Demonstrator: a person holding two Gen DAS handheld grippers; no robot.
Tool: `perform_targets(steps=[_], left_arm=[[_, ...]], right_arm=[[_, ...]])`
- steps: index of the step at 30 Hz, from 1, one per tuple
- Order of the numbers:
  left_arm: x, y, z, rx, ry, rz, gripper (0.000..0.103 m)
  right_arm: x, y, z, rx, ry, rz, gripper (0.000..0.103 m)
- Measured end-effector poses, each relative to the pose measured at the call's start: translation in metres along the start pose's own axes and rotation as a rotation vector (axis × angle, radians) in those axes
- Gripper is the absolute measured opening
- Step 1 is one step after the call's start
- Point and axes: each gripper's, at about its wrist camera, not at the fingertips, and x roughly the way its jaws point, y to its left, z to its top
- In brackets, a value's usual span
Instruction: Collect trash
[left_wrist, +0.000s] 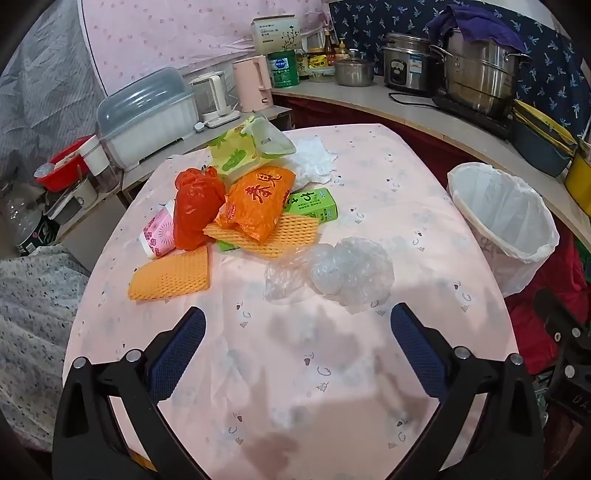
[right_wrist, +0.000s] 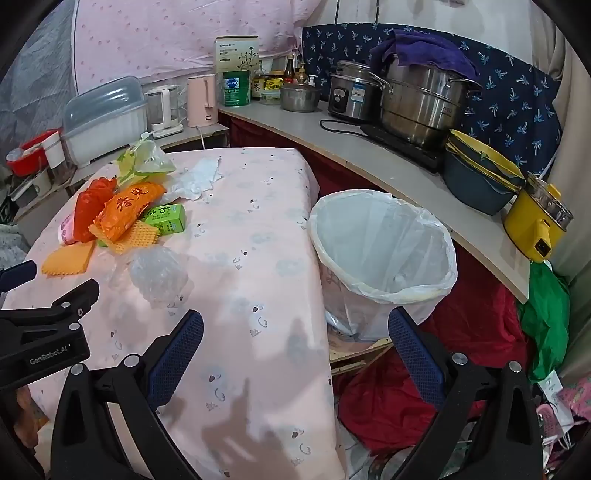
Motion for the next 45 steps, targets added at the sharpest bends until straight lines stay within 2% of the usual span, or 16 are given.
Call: perform_targets(steps=[18,45], left_arm=[[-0.013,-0.001,0.000,0.004,0.000,-0.011,0.096],[0.000,-0.005,0.002,0.014,-0.003,-0.010,0.096]], right_arm=[[0.001,0.006,-0.003,-0.013,0.010,-0.009,0.096],[0.005,0.003,-0.004,-0.012,0.018,-0.021,0.096]])
